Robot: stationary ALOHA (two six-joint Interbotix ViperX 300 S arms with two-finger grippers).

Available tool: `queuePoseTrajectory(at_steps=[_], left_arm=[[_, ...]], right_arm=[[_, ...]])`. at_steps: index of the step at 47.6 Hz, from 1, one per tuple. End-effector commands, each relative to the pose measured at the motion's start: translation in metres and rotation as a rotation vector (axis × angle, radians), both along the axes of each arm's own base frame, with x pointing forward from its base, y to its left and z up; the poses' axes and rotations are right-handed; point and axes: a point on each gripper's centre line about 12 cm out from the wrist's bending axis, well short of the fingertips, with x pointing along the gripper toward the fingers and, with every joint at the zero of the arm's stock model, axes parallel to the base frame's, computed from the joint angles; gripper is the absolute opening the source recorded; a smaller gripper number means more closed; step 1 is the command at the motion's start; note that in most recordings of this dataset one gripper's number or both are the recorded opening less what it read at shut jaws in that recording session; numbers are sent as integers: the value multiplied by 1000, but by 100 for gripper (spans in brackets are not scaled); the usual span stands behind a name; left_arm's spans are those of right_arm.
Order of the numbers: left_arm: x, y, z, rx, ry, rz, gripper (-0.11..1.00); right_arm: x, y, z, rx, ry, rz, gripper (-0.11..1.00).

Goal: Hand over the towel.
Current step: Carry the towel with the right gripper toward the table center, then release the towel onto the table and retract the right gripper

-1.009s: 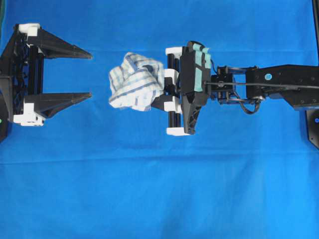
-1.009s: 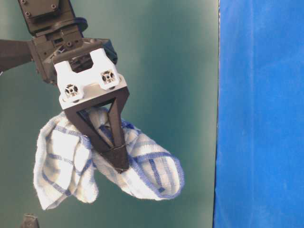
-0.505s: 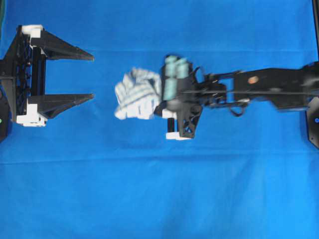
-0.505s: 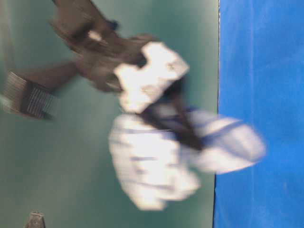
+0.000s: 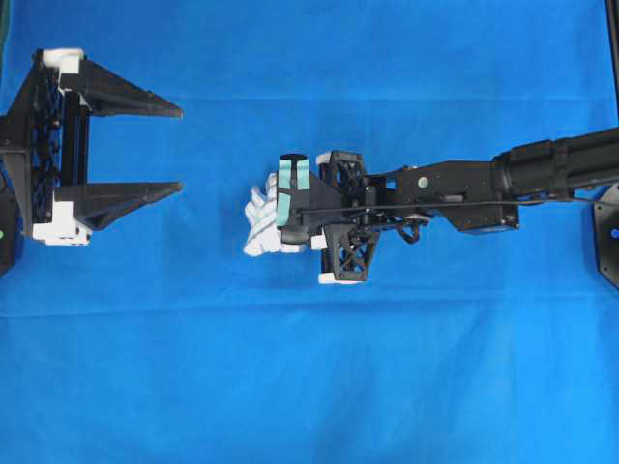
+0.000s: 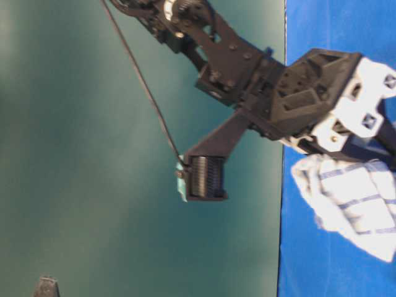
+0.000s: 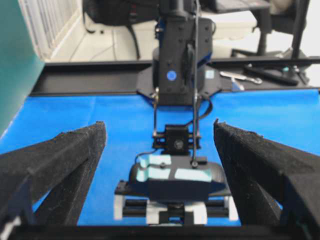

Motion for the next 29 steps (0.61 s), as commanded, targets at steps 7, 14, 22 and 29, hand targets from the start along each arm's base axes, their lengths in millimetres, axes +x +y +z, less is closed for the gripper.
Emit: queuePoseTrajectory(at_steps=[7,14,22,29], left_arm=[[1,0,6,-2,-17,2,93],[1,0,5,-3,-14,2,93],[0,0,5,-3,-11,2,93],[1,0,4,-3,-5,2,93]], right_arm=[[4,0,11,10,-23,-13,14],[4,0,11,17,-19,-23,15],[3,0,24,15,-38,-23,57],[-5,-1,57,12,-102,-23,70]])
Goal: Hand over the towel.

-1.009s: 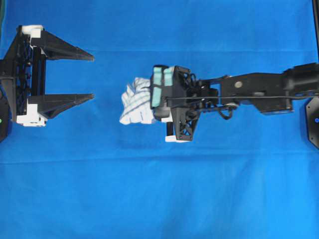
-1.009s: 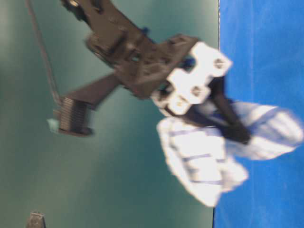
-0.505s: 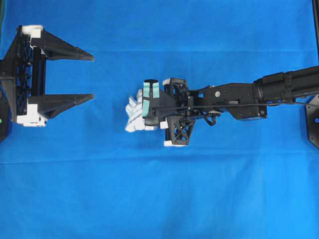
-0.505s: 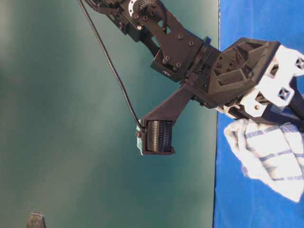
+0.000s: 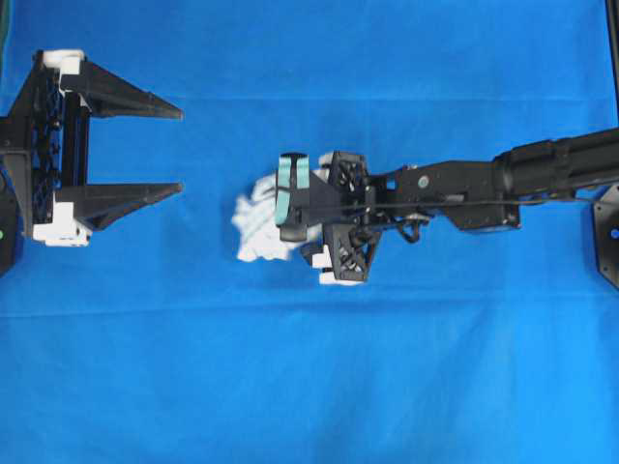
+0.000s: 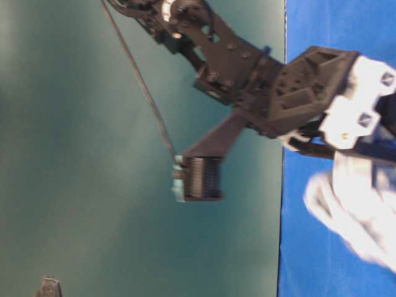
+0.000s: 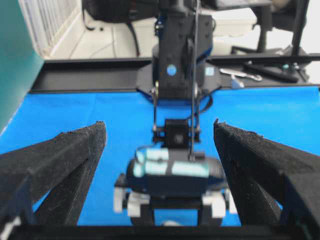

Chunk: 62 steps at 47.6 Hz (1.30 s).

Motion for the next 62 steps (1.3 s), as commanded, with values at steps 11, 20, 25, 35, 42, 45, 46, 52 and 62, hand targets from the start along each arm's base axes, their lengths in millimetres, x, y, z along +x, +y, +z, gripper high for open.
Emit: queuePoseTrajectory(at_steps=[11,20,25,35,42,45,46,52,62], left_arm=[[0,1,4,-4,-3,2,93],[0,1,4,-6,-2,2,93],[0,1,4,-6,-2,2,93],[0,1,4,-6,-2,2,93],[0,1,4,-5,-2,2,93],[0,1,4,-6,-2,2,93],[0,1,4,-5,-2,2,93],[-3,0,6,-3,-12,2,93],[-32,-1,16,9,-6,0,93]], right_arm=[[-27,-1,106,-18,-247,2,69],[-56,0,156,-50,-405,18,69],[-71,1,173,-57,-504,24,69],[-101,3,191,-62,-670,32,69],[-106,3,191,-63,-710,33,69],[-105,3,191,-63,-708,33,69],[-105,3,191,-63,-710,33,69],[-107,4,190,-61,-705,33,69],[-141,4,198,-58,-718,25,69]])
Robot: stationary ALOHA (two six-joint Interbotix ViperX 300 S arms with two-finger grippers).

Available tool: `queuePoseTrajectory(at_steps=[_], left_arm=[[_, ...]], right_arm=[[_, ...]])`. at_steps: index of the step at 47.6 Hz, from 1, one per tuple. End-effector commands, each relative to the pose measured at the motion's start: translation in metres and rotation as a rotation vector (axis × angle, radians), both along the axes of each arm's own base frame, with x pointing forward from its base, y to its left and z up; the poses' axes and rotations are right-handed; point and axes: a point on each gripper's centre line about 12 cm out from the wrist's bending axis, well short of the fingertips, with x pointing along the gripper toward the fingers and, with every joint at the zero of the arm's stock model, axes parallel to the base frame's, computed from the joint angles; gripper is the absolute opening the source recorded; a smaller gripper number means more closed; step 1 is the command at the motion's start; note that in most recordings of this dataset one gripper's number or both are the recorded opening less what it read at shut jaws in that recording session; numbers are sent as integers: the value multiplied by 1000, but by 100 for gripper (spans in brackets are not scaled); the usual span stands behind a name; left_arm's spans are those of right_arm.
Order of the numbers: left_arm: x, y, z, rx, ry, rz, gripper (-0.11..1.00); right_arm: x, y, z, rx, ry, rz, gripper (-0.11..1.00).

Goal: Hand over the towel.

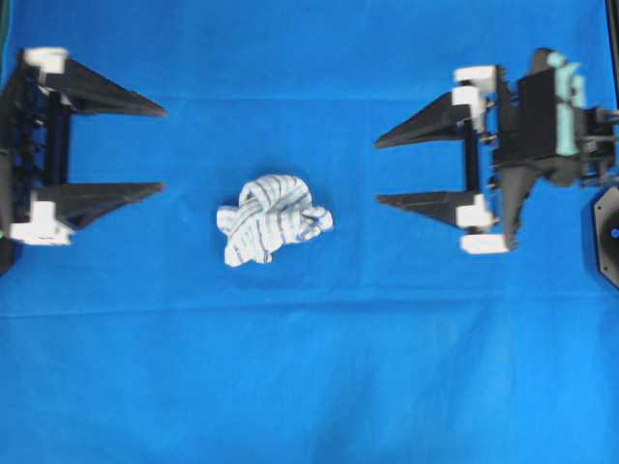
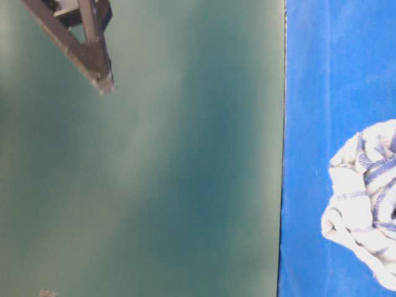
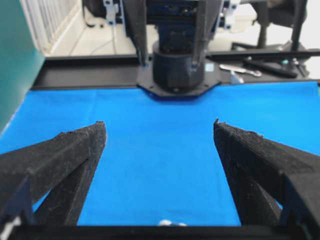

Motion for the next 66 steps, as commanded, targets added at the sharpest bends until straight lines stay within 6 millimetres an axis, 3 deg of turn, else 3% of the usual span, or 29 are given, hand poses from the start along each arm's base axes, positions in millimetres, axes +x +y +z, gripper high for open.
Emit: queuePoseTrajectory(at_steps=[1,12,21,29,37,66], left_arm=[[-15,0,10,0,-9,0,93],[-56,-1,-4,6,23,5,93],[-83,-2,-28,3,38,5,93],[-96,-2,-54,-1,54,4,93],[-100,-2,-74,-8,79,6,93],[-99,0,-75,-11,84,20,93]], right_arm=[[-20,1,16,2,-49,-3,69],[-75,1,4,0,-100,-9,69],[-112,3,-30,11,-105,-9,69],[-132,3,-62,26,-107,-16,69],[-138,3,-82,49,-97,-23,69],[-137,3,-80,51,-105,-24,69]])
